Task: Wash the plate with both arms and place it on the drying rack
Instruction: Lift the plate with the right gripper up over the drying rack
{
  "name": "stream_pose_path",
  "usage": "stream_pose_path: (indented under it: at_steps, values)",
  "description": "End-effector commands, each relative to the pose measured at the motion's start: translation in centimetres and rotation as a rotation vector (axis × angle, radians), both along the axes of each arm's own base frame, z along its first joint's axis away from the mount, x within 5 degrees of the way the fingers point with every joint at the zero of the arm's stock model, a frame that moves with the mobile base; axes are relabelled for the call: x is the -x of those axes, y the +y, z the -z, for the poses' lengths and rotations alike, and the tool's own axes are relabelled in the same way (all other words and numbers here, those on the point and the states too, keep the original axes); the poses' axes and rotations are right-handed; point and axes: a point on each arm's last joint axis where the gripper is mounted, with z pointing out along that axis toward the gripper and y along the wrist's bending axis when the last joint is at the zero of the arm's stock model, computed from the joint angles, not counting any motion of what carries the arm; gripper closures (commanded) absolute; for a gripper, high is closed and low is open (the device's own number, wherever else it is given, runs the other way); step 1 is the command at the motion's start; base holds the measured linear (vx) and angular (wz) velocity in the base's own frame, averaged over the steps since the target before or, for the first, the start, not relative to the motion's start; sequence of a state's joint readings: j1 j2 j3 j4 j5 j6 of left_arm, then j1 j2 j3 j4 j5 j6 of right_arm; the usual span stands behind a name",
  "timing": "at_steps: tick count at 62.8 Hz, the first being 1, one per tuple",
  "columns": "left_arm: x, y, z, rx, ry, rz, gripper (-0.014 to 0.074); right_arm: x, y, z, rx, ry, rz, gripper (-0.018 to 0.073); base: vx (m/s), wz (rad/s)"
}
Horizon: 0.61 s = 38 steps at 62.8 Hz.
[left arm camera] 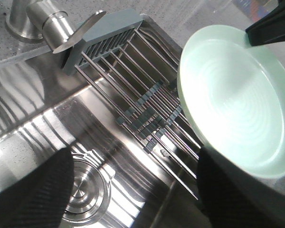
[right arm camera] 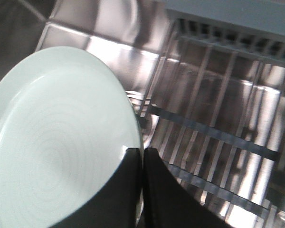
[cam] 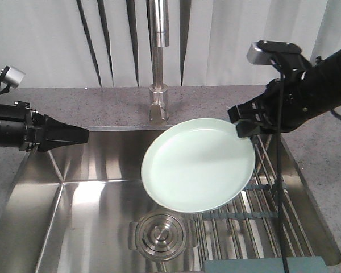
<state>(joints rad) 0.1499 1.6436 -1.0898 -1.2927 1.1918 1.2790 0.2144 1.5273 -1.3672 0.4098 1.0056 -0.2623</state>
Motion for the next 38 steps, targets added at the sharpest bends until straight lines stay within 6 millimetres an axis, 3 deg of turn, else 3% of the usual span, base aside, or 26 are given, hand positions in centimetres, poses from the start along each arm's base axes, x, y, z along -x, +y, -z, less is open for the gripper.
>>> stream_pose_path:
  at_steps: [1,14,25,38]
  values:
    - [0.6,-0.4,-2.6,0.072,-0.066,0.021,0.0076,-0.1,1.5,-2.2,-0.179,-0.076,-0.074,0.0568,0.00,0.00]
    - [0.6,-0.4,-2.6,0.072,-0.066,0.021,0.0076,-2.7,2.1,-2.8,-0.331,-0.259,0.033,0.0568,0.00,0.00]
    - [0.6,-0.4,-2.6,0.072,-0.066,0.021,0.0076,-4.7,1.0,-3.0,-0.275,-0.436,0.163,0.0568,0.00,0.00]
    - [0.6,-0.4,-2.6,0.072,-0.066,0.021,0.0076,-4.3,0.4,-3.0,-0.127,-0.479,0.098,0.0568,0.00,0.00]
